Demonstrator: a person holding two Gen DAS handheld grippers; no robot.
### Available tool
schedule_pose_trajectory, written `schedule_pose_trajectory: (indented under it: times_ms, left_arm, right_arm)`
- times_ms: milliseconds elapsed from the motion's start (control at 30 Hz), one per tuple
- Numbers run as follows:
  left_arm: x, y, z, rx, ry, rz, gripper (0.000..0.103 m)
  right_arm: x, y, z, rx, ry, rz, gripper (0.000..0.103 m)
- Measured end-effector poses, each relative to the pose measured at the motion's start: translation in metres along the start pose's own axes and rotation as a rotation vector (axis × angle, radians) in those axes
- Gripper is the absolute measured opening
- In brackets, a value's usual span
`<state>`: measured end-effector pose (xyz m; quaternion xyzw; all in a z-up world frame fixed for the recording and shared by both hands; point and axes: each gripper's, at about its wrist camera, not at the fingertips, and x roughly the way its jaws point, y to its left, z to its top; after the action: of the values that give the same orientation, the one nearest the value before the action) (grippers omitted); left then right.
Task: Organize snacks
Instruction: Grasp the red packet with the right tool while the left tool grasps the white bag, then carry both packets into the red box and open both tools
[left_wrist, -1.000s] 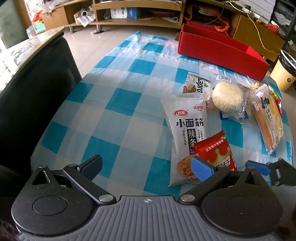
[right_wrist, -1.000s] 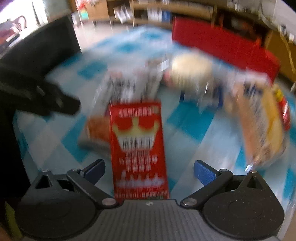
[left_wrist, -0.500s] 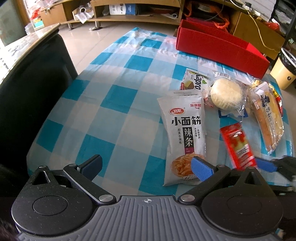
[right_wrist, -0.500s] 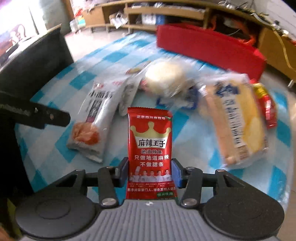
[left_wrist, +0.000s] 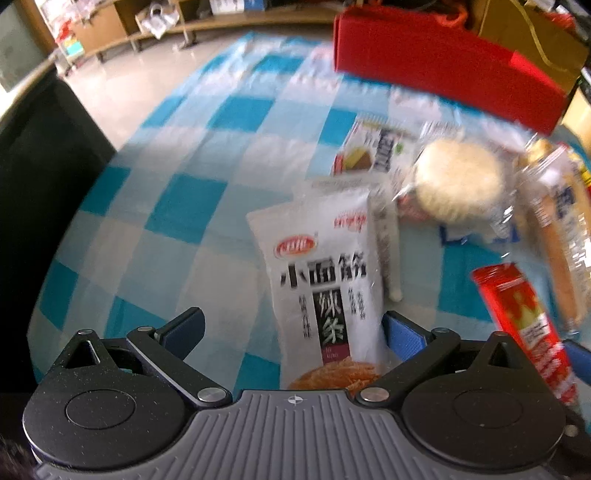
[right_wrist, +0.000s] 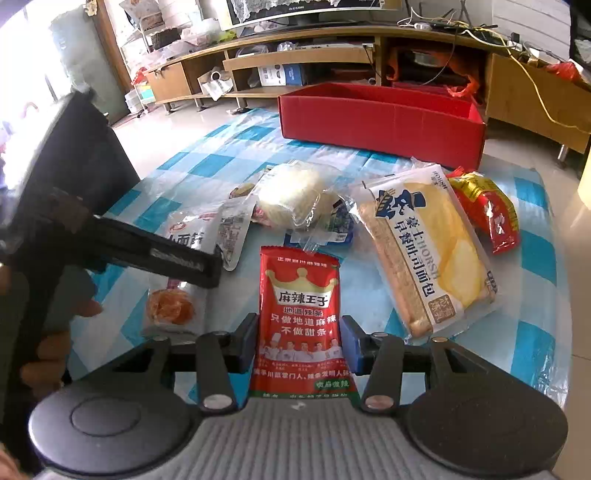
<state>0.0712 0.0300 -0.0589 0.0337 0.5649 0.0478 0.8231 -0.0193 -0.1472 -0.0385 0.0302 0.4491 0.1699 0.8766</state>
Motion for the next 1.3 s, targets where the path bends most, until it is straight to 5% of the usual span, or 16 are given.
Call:
schedule_pose_trajectory:
  times_ms: [100, 233, 333, 867, 1300]
  left_arm:
    - [0.004, 0.009, -0.004, -0.036, 0.029, -0.049, 0.094]
    - [-0.007, 0.018, -0.006, -0.05, 0.031, -0.099, 0.064]
    - [-0.013, 0.023, -0.01, -0.059, 0.037, -0.126, 0.059]
    - [-0.056, 0.019, -0.009, -0.007, -0.08, -0.133, 0.052]
    - [-0.066, -0.011, 0.045, 0.071, -0.168, -0.203, 0.052]
  right_arm:
    - [0.002, -0.001, -0.001, 0.007, 0.007, 0.007, 0.046]
    - [-0.002, -0.002, 0.001, 0.021, -0.006, 0.022, 0.046]
    - [-0.004, -0.002, 0.0, 0.025, -0.014, 0.026, 0.046]
    - [-0.029, 0.002, 0.007, 0.022, -0.113, 0.061, 0.046]
    - [-0.024, -0.017, 0.053, 0.09, -0.199, 0.058, 0.046]
